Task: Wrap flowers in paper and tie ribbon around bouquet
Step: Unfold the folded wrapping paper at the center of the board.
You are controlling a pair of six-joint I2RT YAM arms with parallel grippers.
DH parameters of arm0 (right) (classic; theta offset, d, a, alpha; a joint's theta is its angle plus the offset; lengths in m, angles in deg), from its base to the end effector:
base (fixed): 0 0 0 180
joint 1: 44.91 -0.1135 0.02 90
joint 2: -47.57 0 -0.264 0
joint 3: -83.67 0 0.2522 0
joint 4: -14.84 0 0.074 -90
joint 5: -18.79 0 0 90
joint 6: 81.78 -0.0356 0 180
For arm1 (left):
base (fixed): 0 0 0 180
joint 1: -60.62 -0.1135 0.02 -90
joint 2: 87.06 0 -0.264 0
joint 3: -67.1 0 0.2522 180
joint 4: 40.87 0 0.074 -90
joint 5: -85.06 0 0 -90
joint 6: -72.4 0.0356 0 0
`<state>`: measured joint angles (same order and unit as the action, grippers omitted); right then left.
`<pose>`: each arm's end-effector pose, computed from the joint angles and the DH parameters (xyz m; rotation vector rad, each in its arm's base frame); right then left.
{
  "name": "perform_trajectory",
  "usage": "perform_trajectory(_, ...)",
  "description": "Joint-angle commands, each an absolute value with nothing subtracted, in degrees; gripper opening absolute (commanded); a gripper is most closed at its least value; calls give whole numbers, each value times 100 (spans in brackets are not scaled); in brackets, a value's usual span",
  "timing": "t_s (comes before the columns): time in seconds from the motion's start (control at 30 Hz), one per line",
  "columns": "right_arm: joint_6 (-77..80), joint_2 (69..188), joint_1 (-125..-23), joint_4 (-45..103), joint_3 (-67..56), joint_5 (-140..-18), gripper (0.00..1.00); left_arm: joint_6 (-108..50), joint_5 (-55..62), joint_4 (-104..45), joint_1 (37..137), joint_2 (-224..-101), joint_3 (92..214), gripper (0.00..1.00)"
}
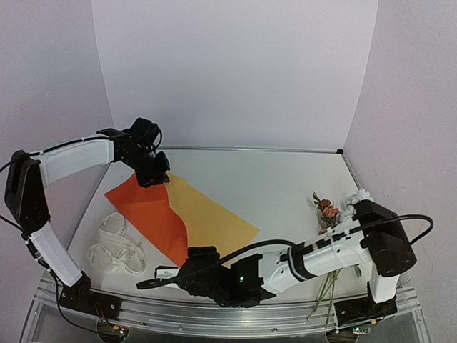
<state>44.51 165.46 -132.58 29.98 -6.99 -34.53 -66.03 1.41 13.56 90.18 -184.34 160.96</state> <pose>0.0393 0.4423 0.1623 -1.7322 1.2745 -0.2285 0.3142 -0.1827 0.2677 -0.4014 2.6795 -0.6080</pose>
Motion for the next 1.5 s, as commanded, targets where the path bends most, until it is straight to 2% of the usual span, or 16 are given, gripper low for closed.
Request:
perform_trajectory(0.0, 3120, 15241, -13116, 3517, -620, -4319, 79, -7047, -701, 981, 8980, -17293, 15377, 0)
perform_trajectory(0.2, 1962, 13968, -13028, 4028, -253, -5452, 96, -7551, -1143, 757, 8988, -16054, 14147, 0)
perform_trajectory(0.27, 1595, 13799, -12871, 4238, -266, -5837, 98, -7667, -1174, 819, 8989, -15648, 13846, 0)
perform_trajectory(0.4, 458, 13998, -11972, 4541, -517, -6730, 98, -7952, -1166, 1294, 8999, -14972, 13252, 0)
perform_trajectory(0.7, -1251, 15461, -10552, 5727, -1811, -6797, 95, -8231, -1112, 2967, 9000, -14183, 12796, 0)
perform_trajectory(0.9, -1969, 16017, -10418, 6173, -1835, -6607, 88, -8446, -814, 3118, 9006, -13927, 12462, 0)
perform_trajectory(1.1, -2622, 16004, -10419, 6263, -1384, -6547, 80, -8418, -788, 3035, 9007, -14030, 12446, 0)
perform_trajectory(1.47, -2928, 16387, -10407, 6353, -1279, -6153, 87, -8321, -788, 2996, 9006, -14058, 12503, 0)
